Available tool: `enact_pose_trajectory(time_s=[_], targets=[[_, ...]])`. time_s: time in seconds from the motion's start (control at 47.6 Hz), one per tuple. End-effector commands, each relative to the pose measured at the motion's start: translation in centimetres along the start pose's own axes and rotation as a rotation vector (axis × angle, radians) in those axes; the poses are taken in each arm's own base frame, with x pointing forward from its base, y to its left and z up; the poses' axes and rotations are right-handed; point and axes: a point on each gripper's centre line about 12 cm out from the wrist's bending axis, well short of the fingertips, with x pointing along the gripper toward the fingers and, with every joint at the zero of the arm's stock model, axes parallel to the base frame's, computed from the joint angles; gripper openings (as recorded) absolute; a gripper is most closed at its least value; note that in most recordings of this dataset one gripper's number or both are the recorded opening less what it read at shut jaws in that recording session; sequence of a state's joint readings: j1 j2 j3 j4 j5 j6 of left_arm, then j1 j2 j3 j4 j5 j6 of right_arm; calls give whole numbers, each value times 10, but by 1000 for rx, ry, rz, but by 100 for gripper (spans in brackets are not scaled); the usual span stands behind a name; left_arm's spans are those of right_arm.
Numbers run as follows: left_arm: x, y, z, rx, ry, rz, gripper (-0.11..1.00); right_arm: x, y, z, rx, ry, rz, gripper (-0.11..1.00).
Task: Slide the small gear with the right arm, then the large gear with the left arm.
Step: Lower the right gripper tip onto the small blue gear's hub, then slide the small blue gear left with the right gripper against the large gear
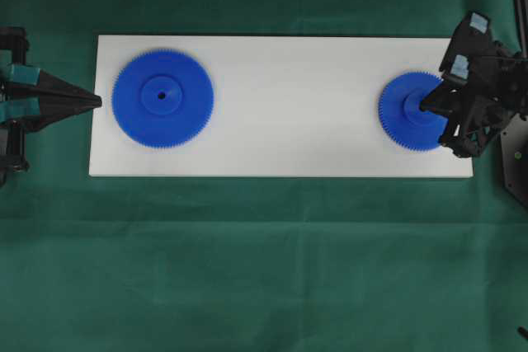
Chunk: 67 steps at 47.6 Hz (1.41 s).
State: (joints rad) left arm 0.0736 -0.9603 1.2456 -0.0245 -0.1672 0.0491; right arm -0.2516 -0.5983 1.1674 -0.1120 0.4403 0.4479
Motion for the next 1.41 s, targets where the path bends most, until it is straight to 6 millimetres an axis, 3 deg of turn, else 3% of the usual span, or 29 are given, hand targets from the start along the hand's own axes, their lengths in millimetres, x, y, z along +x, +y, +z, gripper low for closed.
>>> enact_pose_trajectory(time_s=[0.0, 0.987, 1.386], targets=[[2, 1, 4, -2, -9, 5, 0, 4, -1, 2, 1, 4, -11, 50], [2, 1, 3, -4, -1, 5, 0, 30, -9, -17, 34, 135, -83, 50], [2, 1, 2, -5, 9, 4, 0, 31, -8, -19, 42, 144, -82, 50]])
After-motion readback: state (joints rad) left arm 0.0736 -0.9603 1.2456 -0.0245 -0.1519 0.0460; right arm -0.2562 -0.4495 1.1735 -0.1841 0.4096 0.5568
